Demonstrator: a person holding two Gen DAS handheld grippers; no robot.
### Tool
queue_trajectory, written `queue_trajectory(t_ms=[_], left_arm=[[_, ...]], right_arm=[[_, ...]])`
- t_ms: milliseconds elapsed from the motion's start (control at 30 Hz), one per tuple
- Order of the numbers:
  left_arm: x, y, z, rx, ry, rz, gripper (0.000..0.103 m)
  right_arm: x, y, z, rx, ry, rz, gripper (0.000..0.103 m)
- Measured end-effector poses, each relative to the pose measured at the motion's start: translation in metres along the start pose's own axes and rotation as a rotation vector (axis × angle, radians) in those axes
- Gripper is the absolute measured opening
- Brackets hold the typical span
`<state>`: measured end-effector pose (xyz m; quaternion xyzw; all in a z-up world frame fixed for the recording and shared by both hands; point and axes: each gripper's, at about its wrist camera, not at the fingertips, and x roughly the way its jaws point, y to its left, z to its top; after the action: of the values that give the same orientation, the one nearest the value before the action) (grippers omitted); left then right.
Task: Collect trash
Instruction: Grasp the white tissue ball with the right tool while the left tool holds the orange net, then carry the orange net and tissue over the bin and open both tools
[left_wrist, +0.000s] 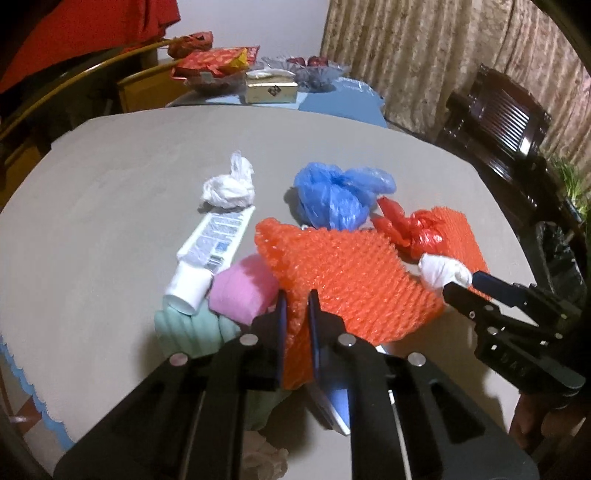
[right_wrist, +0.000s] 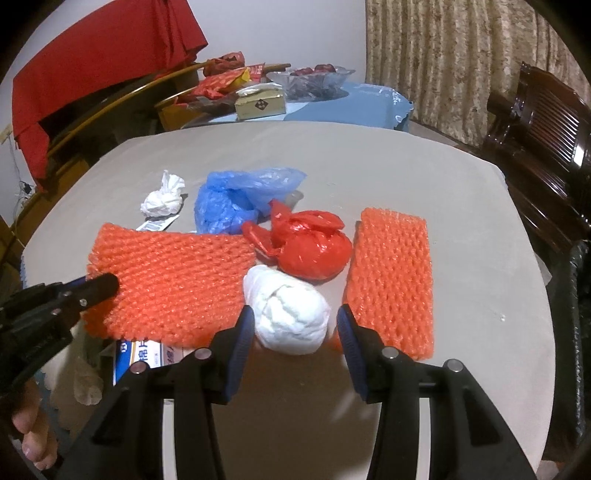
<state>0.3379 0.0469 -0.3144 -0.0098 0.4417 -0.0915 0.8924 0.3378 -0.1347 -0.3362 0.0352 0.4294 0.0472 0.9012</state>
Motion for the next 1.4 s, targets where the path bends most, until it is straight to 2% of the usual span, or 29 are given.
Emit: queue_trajectory(t_ms=[167, 267, 433, 833, 1033, 1400], left_arm=[[-0.006, 0.002, 0.003, -0.010, -0.024, 0.012, 0.010], [-0.006, 0.002, 0.002, -0.008, -0.019, 0.016, 0.010], [-0.009, 0.004, 0.000, -0.014, -0.016, 0.022, 0.010], [-0.065, -0.017, 0.004, -0.005, -0.082, 0.026, 0.010], [-0.095, -0.043, 0.006, 0.014, -0.116, 0.010, 0.010], [-0.127, -0.112, 0.001, 0.057, -0.135, -0.021, 0.010]], right_arm=[[0.013, 0.001, 0.000, -0.002, 0.029, 0.009, 0.046], [0.020, 0.003, 0.000, -0.011, 0.049, 0.038, 0.031], [0.010, 0.001, 0.003, -0.010, 0.027, 0.057, 0.024], [-0.063, -0.021, 0.008, 0.036, -0.060, 0.072, 0.024], [-0.109, -0.038, 0.003, 0.056, -0.104, 0.051, 0.024], [-0.172, -0.099, -0.012, 0.125, -0.137, -0.010, 0.024]])
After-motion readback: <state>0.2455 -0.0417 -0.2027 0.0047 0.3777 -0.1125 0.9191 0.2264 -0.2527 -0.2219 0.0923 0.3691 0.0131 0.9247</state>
